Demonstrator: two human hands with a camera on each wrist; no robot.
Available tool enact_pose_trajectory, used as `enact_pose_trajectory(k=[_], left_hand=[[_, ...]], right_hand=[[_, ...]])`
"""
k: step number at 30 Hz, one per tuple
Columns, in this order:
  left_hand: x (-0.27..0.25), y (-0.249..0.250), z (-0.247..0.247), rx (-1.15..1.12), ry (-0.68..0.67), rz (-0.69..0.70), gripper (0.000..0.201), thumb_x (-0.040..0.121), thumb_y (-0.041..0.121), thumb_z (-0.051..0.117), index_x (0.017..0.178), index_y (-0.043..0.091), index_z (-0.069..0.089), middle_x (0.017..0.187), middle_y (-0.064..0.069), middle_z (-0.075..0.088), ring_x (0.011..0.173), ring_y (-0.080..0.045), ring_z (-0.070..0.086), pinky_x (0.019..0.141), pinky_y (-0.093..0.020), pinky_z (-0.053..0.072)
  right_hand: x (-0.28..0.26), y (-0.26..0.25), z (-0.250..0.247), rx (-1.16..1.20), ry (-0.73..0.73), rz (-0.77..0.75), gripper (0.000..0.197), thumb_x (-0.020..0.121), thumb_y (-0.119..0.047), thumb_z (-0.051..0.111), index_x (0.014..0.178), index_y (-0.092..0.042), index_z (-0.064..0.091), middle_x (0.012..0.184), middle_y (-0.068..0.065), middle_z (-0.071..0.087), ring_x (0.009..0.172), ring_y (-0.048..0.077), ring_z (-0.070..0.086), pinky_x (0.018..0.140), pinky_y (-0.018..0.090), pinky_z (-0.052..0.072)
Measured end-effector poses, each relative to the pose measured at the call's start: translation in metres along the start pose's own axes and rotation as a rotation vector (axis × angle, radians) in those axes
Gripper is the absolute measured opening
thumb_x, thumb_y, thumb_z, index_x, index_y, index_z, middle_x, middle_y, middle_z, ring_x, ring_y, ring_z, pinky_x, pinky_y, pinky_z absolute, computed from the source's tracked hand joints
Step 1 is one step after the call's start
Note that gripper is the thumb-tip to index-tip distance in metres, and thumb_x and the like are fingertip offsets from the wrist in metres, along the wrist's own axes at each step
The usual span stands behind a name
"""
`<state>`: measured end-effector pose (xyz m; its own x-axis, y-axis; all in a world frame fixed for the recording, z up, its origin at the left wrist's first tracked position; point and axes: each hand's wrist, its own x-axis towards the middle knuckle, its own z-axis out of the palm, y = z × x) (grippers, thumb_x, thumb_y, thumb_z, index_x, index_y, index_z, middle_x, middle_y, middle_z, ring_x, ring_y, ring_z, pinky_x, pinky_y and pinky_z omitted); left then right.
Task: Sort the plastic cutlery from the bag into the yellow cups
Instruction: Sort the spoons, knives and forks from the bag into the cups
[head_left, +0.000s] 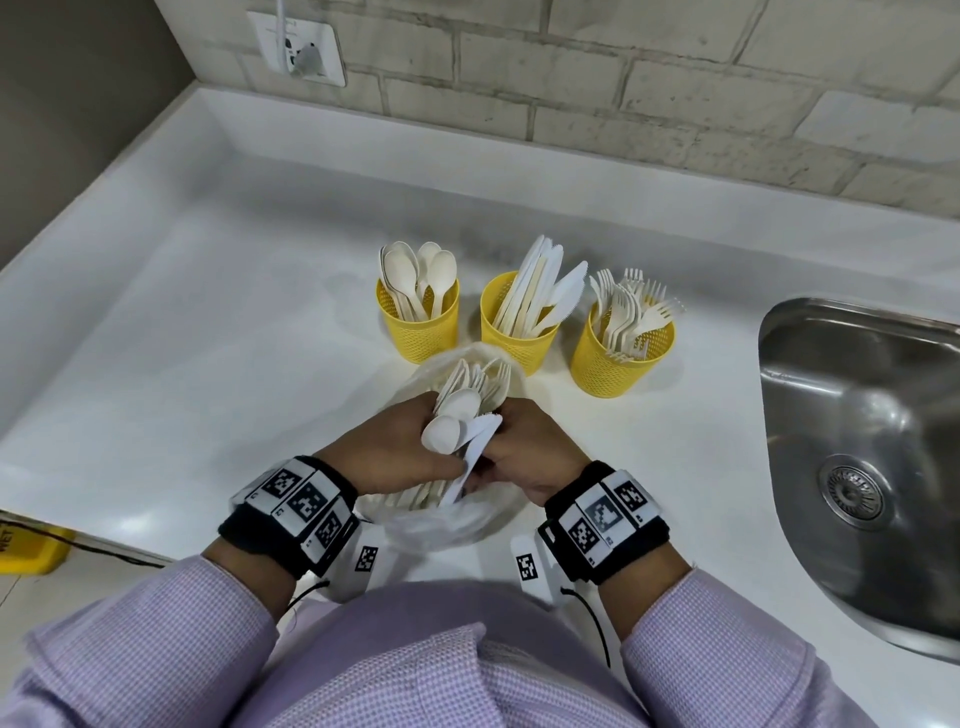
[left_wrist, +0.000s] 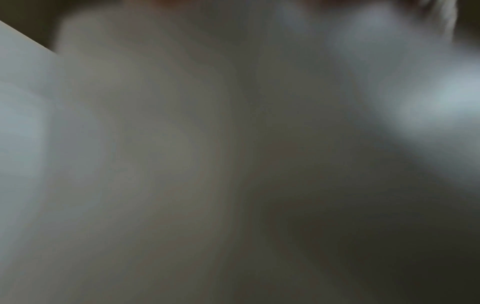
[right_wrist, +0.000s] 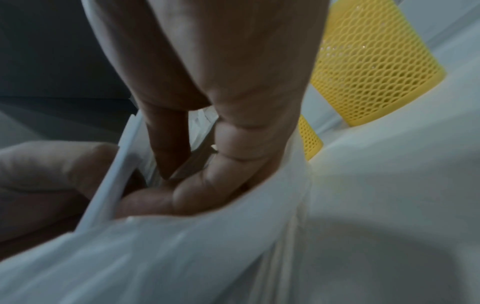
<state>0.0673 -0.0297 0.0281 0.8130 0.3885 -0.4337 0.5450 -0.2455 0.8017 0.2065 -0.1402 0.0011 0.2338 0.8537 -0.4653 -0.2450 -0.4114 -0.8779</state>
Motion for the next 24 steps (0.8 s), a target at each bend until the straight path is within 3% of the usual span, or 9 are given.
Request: enact_pose_trajectory(k=[4,8,11,13,17,19,21,24], left_hand=[[0.0,0.004,-0.002,-0.019,-0.06,0.003,0.052,0.068,0.033,0.073,0.119,0.032,0.064,0.115,0.008,0.071,0.11,-0.013,0.067,0.098,-0.044,0.056],[0.002,0.001,-0.004,-0.015,-0.089,0.02,0.042,0.072,0.021,0.078,0.111,0.027,0.066,0.107,0.001,0.073,0.106,-0.02,0.069,0.094,-0.052,0.057],[0.004,0.0,-0.001,-0.034,-0.102,0.036,0.042,0.072,0.005,0.083,0.106,0.023,0.067,0.099,0.002,0.074,0.097,-0.014,0.071,0.084,-0.035,0.058],[0.004,0.0,0.001,-0.047,-0.09,0.041,0.05,0.07,0.004,0.089,0.11,0.021,0.065,0.099,0.006,0.074,0.096,-0.009,0.07,0.082,-0.024,0.056],[0.006,-0.004,0.006,-0.032,0.008,0.043,0.063,0.066,0.02,0.094,0.119,0.027,0.061,0.108,0.009,0.072,0.102,-0.007,0.069,0.091,-0.028,0.056],[0.008,-0.007,0.007,-0.023,0.038,0.01,0.068,0.065,0.029,0.094,0.123,0.028,0.059,0.111,0.012,0.071,0.103,-0.005,0.068,0.092,-0.029,0.056],[0.008,-0.011,0.006,-0.026,0.057,-0.014,0.073,0.06,0.037,0.092,0.122,0.025,0.057,0.109,0.011,0.07,0.103,-0.01,0.068,0.093,-0.039,0.058],[0.006,-0.011,0.002,-0.041,0.094,-0.032,0.073,0.059,0.029,0.087,0.125,0.023,0.055,0.11,0.008,0.069,0.105,-0.013,0.067,0.092,-0.038,0.057]], right_hand=[[0.004,-0.001,-0.001,-0.017,-0.012,0.024,0.018,0.089,-0.002,0.068,0.105,-0.001,0.074,0.087,0.017,0.076,0.078,0.032,0.073,0.076,0.052,0.062],[0.006,-0.004,0.0,-0.014,-0.003,0.033,0.017,0.091,0.002,0.065,0.105,0.0,0.074,0.091,0.02,0.074,0.082,0.03,0.071,0.076,0.049,0.062],[0.008,-0.005,0.001,-0.044,0.016,0.032,0.016,0.087,0.001,0.064,0.1,0.0,0.075,0.094,0.023,0.075,0.082,0.034,0.072,0.081,0.057,0.059],[0.007,-0.006,0.003,-0.068,0.019,0.038,0.019,0.081,-0.007,0.066,0.097,-0.002,0.076,0.093,0.022,0.076,0.086,0.038,0.073,0.083,0.059,0.058],[0.01,-0.005,0.001,-0.13,0.036,0.062,0.03,0.067,-0.022,0.07,0.091,-0.007,0.078,0.091,0.018,0.077,0.094,0.042,0.073,0.085,0.064,0.058],[0.011,-0.006,0.0,-0.164,0.031,0.063,0.03,0.066,-0.025,0.072,0.092,-0.011,0.079,0.091,0.013,0.078,0.092,0.035,0.075,0.085,0.06,0.06],[0.01,-0.008,-0.002,-0.24,0.013,0.055,0.026,0.078,-0.026,0.071,0.098,-0.011,0.078,0.092,0.012,0.078,0.087,0.03,0.075,0.082,0.05,0.062],[0.007,-0.013,-0.003,-0.298,-0.043,0.081,0.03,0.1,-0.026,0.056,0.105,0.0,0.071,0.088,0.017,0.073,0.072,0.027,0.068,0.064,0.036,0.057]])
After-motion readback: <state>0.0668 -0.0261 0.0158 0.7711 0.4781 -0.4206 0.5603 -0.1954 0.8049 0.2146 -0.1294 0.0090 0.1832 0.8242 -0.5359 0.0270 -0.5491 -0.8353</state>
